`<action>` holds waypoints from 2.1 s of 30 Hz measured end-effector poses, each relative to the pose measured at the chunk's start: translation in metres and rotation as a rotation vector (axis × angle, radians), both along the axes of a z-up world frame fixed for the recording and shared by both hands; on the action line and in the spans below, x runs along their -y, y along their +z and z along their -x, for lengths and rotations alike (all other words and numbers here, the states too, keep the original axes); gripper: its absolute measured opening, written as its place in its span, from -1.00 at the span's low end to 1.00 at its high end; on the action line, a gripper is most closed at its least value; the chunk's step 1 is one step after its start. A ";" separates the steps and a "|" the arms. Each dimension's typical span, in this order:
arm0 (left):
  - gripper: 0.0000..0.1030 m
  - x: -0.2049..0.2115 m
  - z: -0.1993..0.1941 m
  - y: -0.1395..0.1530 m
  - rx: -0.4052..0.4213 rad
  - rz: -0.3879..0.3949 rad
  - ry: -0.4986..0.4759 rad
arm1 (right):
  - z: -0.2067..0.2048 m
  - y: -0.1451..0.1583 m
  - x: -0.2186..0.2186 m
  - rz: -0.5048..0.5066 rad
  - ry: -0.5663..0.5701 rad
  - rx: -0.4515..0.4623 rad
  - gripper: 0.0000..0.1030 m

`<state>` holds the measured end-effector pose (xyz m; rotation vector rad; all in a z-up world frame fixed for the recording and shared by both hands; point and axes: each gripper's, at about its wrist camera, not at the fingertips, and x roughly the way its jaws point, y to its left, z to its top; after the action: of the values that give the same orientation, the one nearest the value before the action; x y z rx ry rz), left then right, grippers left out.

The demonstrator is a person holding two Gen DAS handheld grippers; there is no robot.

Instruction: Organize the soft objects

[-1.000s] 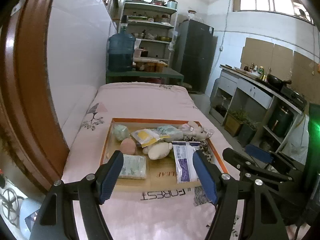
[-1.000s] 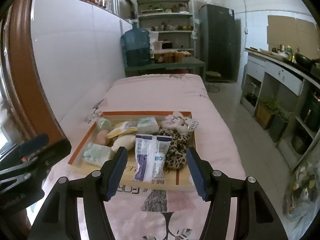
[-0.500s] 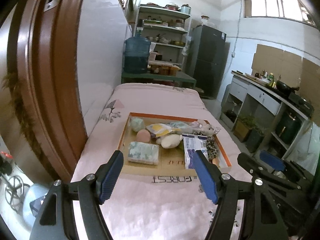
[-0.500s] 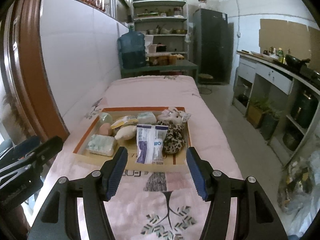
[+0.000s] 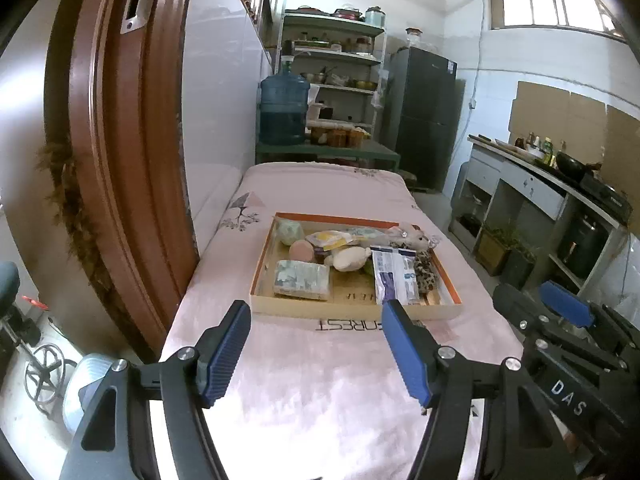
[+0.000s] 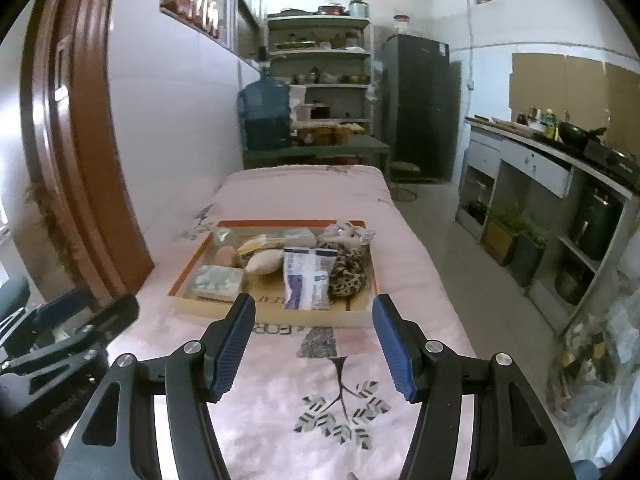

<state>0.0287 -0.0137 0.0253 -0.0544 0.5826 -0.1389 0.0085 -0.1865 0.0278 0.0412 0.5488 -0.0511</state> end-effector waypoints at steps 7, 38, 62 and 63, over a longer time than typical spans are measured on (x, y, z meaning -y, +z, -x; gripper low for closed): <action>0.28 0.000 0.013 0.002 0.007 -0.033 0.018 | 0.014 0.001 -0.010 0.018 0.019 0.012 0.22; 0.28 -0.001 0.034 0.005 0.026 -0.054 0.041 | 0.031 0.005 -0.017 0.010 0.047 0.031 0.22; 0.28 -0.001 0.035 0.005 0.025 -0.053 0.040 | 0.033 0.004 -0.018 0.010 0.049 0.029 0.22; 0.28 -0.001 0.035 0.005 0.025 -0.053 0.040 | 0.033 0.004 -0.018 0.010 0.049 0.028 0.22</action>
<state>-0.0059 -0.0129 0.0300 -0.0127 0.5593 -0.0847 -0.0247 -0.1684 0.0320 0.0185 0.5210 -0.0052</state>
